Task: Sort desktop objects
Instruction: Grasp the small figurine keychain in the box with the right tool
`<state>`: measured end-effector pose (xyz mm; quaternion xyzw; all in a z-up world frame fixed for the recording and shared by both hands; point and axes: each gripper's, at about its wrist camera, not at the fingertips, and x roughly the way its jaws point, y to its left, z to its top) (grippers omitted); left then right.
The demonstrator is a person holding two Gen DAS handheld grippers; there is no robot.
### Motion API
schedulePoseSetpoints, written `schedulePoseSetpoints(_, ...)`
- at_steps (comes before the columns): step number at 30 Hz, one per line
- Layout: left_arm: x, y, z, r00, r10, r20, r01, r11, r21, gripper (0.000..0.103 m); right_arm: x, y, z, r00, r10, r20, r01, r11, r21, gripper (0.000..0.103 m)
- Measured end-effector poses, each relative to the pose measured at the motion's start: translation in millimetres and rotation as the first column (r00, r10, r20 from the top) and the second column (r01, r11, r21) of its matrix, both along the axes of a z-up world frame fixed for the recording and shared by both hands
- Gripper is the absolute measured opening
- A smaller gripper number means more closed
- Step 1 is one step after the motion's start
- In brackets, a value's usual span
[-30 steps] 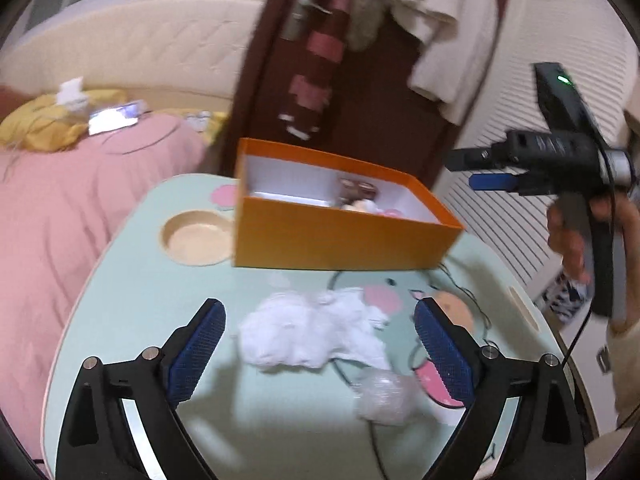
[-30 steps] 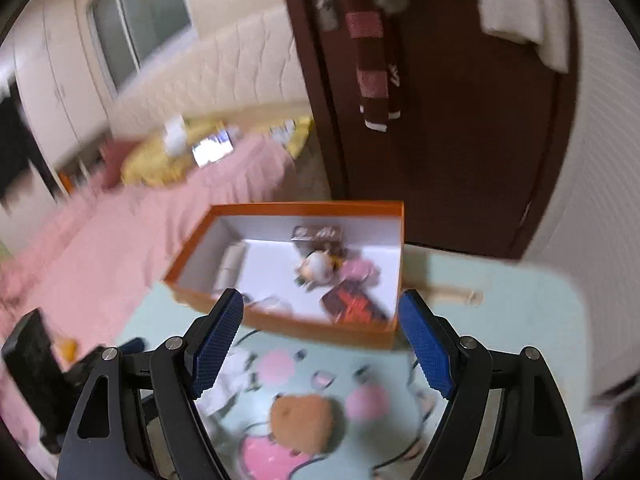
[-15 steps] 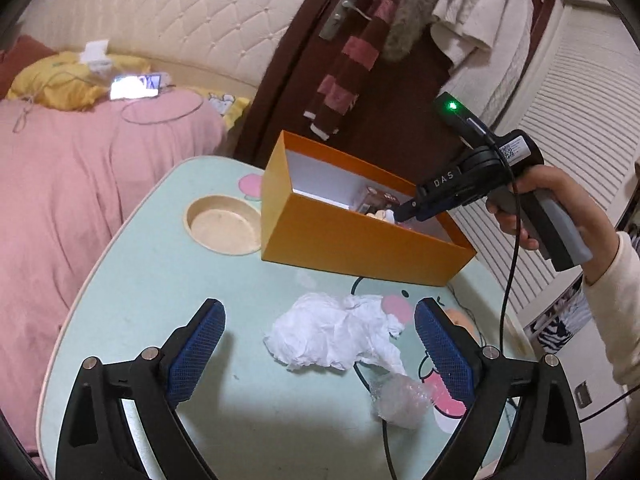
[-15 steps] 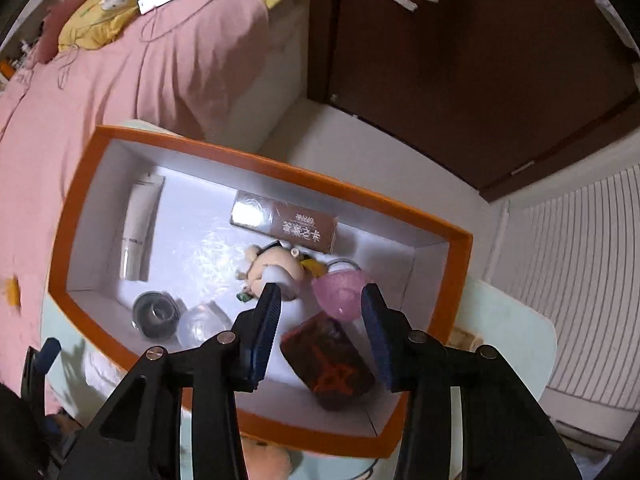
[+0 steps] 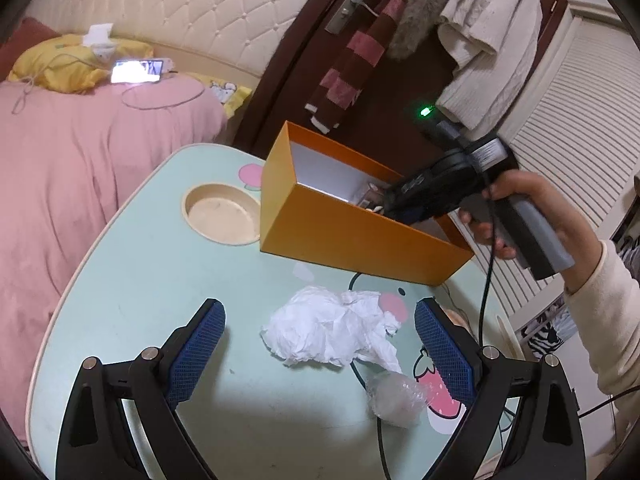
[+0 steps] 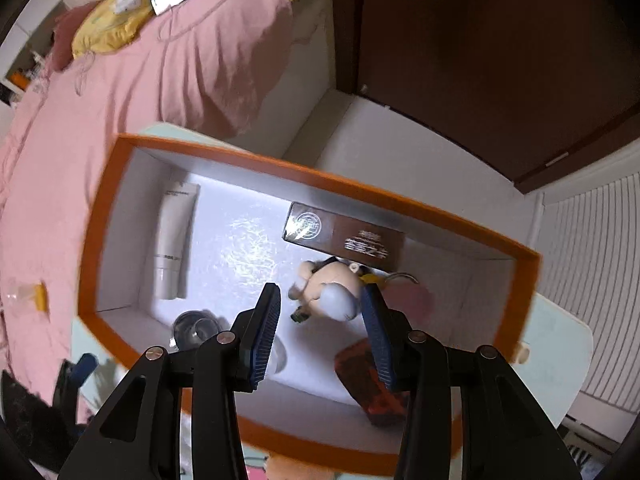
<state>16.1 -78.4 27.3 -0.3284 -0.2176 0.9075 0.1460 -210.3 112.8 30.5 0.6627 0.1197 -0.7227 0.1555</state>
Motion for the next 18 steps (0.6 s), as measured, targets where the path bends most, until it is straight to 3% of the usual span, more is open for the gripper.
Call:
schedulePoseSetpoints(3, 0, -1, 0, 1.0, 0.005, -0.003, -0.005, 1.0, -0.005, 0.095, 0, -1, -7, 1.0, 0.004, -0.015, -0.004, 1.0, 0.016, 0.043)
schedulePoseSetpoints(6, 0, -2, 0, 1.0, 0.007, -0.001, -0.007, 1.0, -0.004, 0.095, 4, 3, 4, 0.999, 0.006, -0.051, -0.007, 1.0, -0.018, 0.043)
schedulePoseSetpoints(18, 1, -2, 0, 1.0, 0.011, -0.002, -0.011, 1.0, -0.023, 0.095, 48, 40, 92, 0.982, -0.029, -0.185, -0.024, 0.961, -0.275, 0.043)
